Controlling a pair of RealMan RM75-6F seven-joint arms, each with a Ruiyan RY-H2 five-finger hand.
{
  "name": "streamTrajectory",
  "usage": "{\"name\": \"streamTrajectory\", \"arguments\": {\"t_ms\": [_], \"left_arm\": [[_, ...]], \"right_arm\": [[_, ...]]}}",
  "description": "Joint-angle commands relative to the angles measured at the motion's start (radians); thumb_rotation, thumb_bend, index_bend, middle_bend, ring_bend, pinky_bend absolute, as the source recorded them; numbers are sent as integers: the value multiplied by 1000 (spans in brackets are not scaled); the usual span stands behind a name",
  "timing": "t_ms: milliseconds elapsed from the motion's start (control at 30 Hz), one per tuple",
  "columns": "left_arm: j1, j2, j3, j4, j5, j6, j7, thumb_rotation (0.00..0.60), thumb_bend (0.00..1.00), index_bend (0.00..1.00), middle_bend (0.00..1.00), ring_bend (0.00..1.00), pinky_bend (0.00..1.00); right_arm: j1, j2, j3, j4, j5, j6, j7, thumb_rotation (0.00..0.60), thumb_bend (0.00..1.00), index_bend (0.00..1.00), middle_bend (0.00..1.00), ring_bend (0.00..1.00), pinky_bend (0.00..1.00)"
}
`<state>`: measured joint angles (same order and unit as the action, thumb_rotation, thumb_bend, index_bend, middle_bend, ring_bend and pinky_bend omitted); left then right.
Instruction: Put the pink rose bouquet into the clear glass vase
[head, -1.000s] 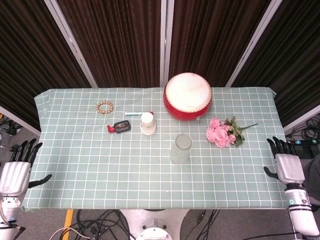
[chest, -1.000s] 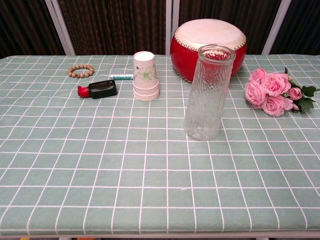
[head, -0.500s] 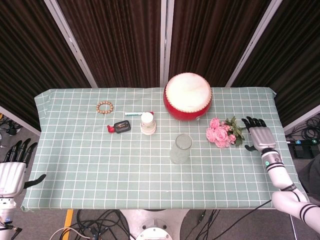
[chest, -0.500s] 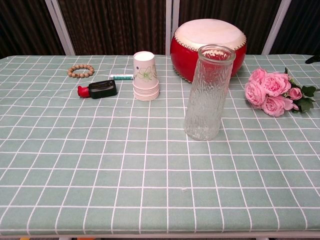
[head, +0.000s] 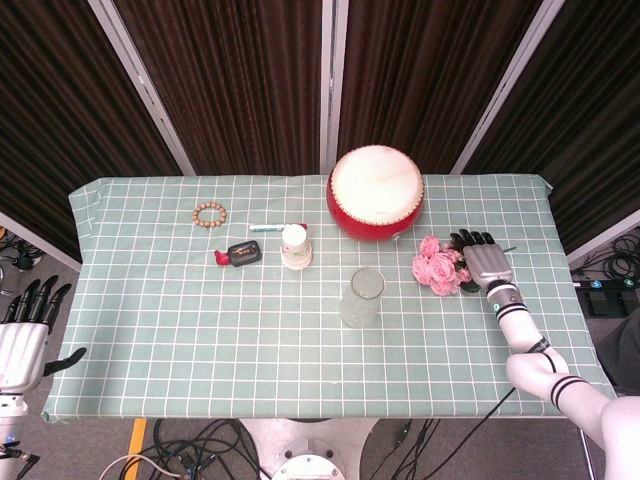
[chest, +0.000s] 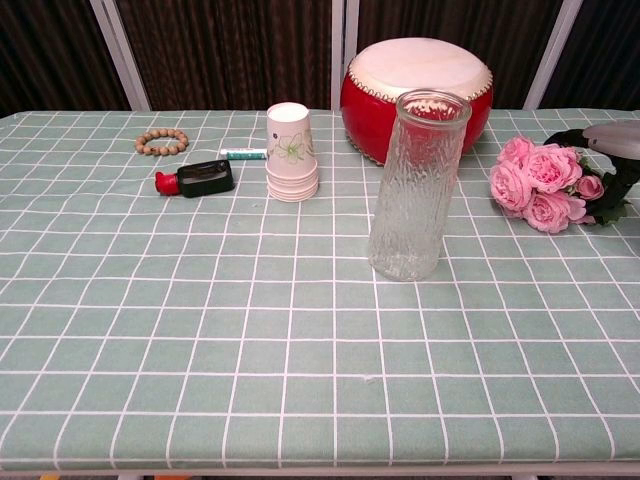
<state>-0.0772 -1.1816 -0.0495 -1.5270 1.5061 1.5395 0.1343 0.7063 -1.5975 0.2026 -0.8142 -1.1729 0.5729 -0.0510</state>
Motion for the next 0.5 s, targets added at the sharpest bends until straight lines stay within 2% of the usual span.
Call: {"name": "streamTrajectory", "arguments": {"t_ms": [33, 133, 200, 300, 500], "left_arm": [[2, 1, -1, 2, -2, 1, -3, 556, 0, 100, 25, 0, 175], [3, 2, -1, 6, -8, -2, -9, 556, 0, 100, 25, 0, 175], [3, 1, -1, 10, -10, -5, -12, 557, 0, 100, 25, 0, 175], [2, -1, -1, 14, -13, -10, -17, 556, 0, 100, 25, 0, 175], [2, -1, -1, 18, -16, -15, -19, 556, 0, 101, 25, 0, 175]], "right_arm": [[14, -27, -5, 30, -4, -3, 12, 600, 124, 0, 17, 0, 0], [15, -48, -12, 57, -15, 9, 22, 600, 124, 27, 84, 0, 0], [17, -56, -18, 69, -22, 6, 31, 600, 123, 87, 112, 0, 0], [15, -71, -22, 90, -42, 39, 48, 600, 124, 226, 164, 0, 0], [9, -97, -28, 130, -74, 98, 79, 600, 154, 504, 339, 1, 0]]}}
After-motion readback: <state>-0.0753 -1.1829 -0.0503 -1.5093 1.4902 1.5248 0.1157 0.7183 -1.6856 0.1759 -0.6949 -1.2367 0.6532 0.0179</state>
